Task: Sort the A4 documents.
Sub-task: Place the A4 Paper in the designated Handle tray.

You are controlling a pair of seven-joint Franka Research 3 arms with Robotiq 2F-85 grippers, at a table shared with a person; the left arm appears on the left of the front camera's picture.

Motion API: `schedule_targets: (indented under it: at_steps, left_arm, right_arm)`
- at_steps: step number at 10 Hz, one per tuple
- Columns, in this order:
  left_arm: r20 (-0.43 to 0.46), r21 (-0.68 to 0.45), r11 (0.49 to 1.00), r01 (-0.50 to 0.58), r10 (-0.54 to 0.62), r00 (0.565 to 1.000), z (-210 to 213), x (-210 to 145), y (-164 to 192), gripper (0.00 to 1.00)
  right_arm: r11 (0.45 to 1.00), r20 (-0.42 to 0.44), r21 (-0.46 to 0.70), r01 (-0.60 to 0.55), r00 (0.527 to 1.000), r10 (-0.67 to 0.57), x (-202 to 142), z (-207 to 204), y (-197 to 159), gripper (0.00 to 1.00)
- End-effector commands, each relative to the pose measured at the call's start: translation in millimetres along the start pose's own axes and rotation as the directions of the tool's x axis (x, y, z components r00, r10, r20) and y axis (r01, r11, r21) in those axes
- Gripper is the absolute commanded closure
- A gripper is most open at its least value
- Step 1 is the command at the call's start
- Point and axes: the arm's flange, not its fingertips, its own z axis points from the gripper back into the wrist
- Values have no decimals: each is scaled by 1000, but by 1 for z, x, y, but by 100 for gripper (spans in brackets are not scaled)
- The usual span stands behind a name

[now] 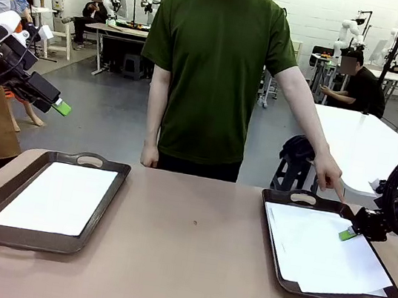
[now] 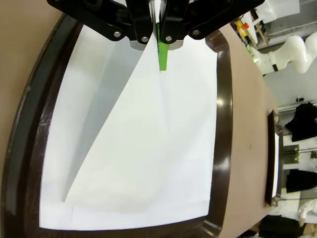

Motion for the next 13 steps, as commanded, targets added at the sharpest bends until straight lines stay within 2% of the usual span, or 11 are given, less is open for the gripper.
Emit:
schedule_targets:
  at_steps: [1,3,4,5,8,11,12,13]
  left_arm:
    - [3,12,1000,4,-4,1000,0,0,0,0]
    - [3,12,1000,4,-4,1000,0,0,0,0]
    - [3,12,1000,4,-4,1000,0,0,0,0]
    - [3,12,1000,4,-4,1000,0,0,0,0]
    - [3,12,1000,4,-4,1000,0,0,0,0]
    - [3,12,1000,4,-4,1000,0,0,0,0]
    - [3,12,1000,4,-4,1000,0,0,0,0]
    - [3,12,1000,4,-4,1000,0,0,0,0]
  right_arm:
    - [999,26,-28,31,999,-30,-5,-3,13,98]
    - [1000,68,-10,27,997,-26,-1,3,21,98]
    - [1000,53,-5,15,998,-15,-1,2,24,98]
    - [1000,34,-8,7,999,-7,-2,2,27,93]
    - [998,-8,-43,-40,999,40,-3,5,34,63]
    - [983,-40,-173,-68,997,62,-3,12,46,37]
    - [971,-53,-227,-71,997,60,-3,15,46,46]
    - [962,-60,-264,-71,997,57,-3,19,45,18]
